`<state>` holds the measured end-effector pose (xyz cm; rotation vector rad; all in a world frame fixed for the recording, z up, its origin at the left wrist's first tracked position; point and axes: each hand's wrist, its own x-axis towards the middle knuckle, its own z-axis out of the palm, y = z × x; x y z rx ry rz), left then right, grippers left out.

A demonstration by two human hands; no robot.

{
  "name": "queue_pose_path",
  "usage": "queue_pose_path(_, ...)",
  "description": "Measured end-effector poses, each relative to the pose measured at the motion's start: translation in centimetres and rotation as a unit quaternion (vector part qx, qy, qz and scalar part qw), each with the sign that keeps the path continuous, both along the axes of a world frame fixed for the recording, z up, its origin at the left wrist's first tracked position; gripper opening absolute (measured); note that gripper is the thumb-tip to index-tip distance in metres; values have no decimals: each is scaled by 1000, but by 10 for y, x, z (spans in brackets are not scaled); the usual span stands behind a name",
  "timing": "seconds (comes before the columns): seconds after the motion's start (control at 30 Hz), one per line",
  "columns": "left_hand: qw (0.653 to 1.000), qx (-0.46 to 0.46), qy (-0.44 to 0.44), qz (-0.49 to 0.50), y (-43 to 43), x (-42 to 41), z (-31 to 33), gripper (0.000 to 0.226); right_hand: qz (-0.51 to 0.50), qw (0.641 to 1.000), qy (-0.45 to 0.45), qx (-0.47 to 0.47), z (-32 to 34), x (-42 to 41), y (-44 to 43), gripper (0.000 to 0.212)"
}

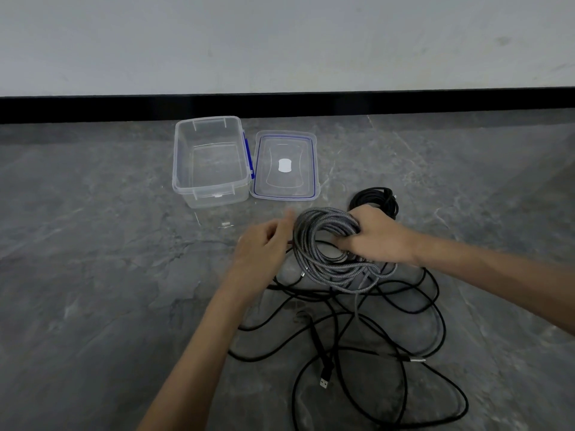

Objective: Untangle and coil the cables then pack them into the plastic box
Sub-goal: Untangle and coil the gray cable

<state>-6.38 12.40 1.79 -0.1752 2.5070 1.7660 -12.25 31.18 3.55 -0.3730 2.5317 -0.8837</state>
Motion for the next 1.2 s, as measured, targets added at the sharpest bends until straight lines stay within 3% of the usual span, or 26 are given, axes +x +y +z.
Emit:
queue_pose_path(0.07,999,-25,5,-48,-1,2,-7,62,-9,1000,-16,-12,0,-1,2,21)
queue_pose_path(0.13,999,-24,2,-48,-1,3,-11,54,-15,999,-36,-31,1,0,3,19)
queue_pose_path(0.27,998,54,-7,9,6,7,-14,33,-37,997,-50,-48,2,4,0,28)
queue_pose_path(0.37,979,181,-85,49,10,9,-4,14,-50,996,-49,-53,1,4,-2,30)
queue_pose_path(0.5,949,239,-149,138,11,3,7,28,-60,996,-46,-40,0,5,-3,33)
queue_pose_path(0.6,944,257,-164,126,8,2,10,23,-67,997,-24,-23,0,8,-4,35)
queue_pose_path(0.7,935,310,-152,85,3,4,12,35,-72,997,-3,-6,2,9,-4,32)
queue_pose_path(0.83,913,366,-166,64,-2,7,13,16,-67,998,17,2,7,8,-4,29)
queue_pose_path(1.2,943,270,-178,74,-2,5,6,14,-92,996,5,10,4,10,-2,26)
